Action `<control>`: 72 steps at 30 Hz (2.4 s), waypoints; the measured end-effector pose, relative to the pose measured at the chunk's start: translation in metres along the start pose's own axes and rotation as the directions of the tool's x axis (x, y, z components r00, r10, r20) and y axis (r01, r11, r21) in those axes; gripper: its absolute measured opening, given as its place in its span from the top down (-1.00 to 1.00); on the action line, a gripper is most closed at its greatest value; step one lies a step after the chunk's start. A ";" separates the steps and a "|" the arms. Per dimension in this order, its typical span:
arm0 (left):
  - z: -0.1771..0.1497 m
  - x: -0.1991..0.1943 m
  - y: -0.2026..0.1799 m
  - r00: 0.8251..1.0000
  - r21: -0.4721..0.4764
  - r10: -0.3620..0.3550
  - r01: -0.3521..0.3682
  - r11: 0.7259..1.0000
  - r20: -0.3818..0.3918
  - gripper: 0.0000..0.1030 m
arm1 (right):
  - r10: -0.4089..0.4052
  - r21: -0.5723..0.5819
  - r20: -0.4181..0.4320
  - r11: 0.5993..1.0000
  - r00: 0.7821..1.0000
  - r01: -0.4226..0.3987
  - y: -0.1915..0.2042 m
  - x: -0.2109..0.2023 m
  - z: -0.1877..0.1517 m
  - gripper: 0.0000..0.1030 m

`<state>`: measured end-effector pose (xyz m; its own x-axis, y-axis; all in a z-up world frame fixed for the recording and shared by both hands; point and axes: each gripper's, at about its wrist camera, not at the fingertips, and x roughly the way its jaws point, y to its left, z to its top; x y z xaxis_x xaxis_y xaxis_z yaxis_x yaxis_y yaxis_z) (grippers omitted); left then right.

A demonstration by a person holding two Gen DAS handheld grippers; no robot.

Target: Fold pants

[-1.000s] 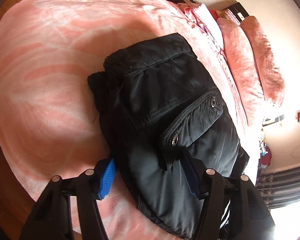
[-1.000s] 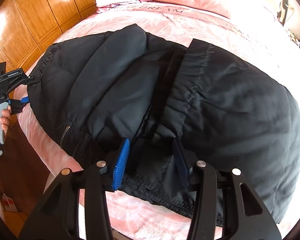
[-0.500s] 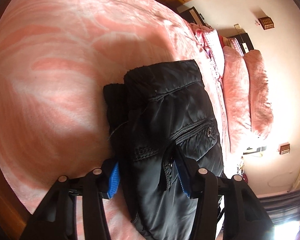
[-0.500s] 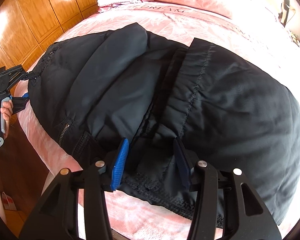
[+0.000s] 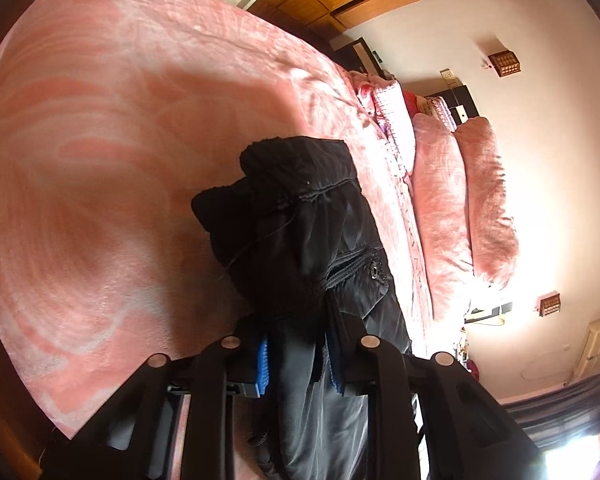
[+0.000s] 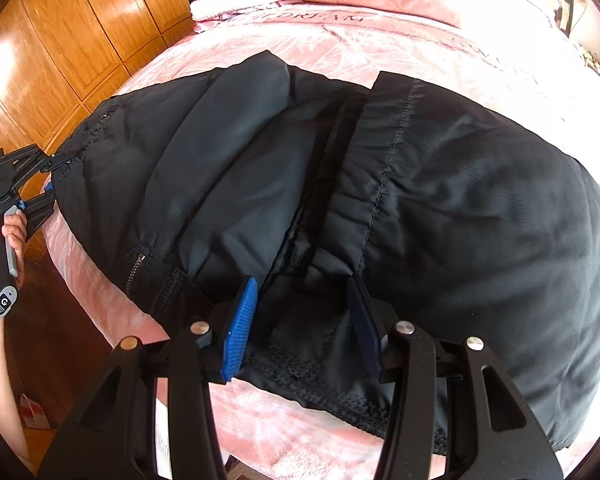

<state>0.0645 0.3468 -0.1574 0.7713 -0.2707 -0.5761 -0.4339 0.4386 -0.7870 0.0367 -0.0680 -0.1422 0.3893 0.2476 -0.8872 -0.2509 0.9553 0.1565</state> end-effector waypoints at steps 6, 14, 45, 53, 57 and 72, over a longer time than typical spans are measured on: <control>-0.006 -0.016 -0.040 0.996 0.136 -0.064 0.056 0.989 0.057 0.59 | 0.014 0.010 0.004 1.000 1.000 -0.014 -0.003 -0.002 -0.001 0.07; -0.024 -0.035 -0.103 0.985 0.337 -0.161 0.131 0.932 0.062 0.59 | 0.078 0.060 0.034 0.995 0.996 -0.080 -0.018 -0.012 -0.004 0.08; -0.171 -0.023 -0.221 0.969 0.734 -0.160 0.246 0.633 -0.186 0.60 | 0.020 0.234 0.170 0.970 0.985 -0.060 -0.107 -0.081 -0.036 0.17; -0.222 0.006 -0.223 0.959 0.779 -0.064 0.262 0.569 -0.276 0.60 | -0.017 0.296 0.154 0.955 0.988 -0.029 -0.135 -0.086 -0.050 0.17; -0.246 0.021 -0.219 0.950 0.799 -0.005 0.265 0.540 -0.312 0.60 | -0.035 0.308 0.147 0.951 0.988 -0.012 -0.144 -0.089 -0.056 0.17; -0.317 0.064 -0.196 0.938 0.930 0.217 0.195 0.312 -0.269 0.55 | -0.055 0.302 0.130 0.953 0.990 0.014 -0.148 -0.079 -0.061 0.17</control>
<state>0.0516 -0.0282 -0.1099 0.5039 -0.3892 -0.7711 0.4481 0.8810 -0.1519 -0.0116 -0.2386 -0.1216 0.5141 0.2135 -0.8308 0.0333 0.9628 0.2680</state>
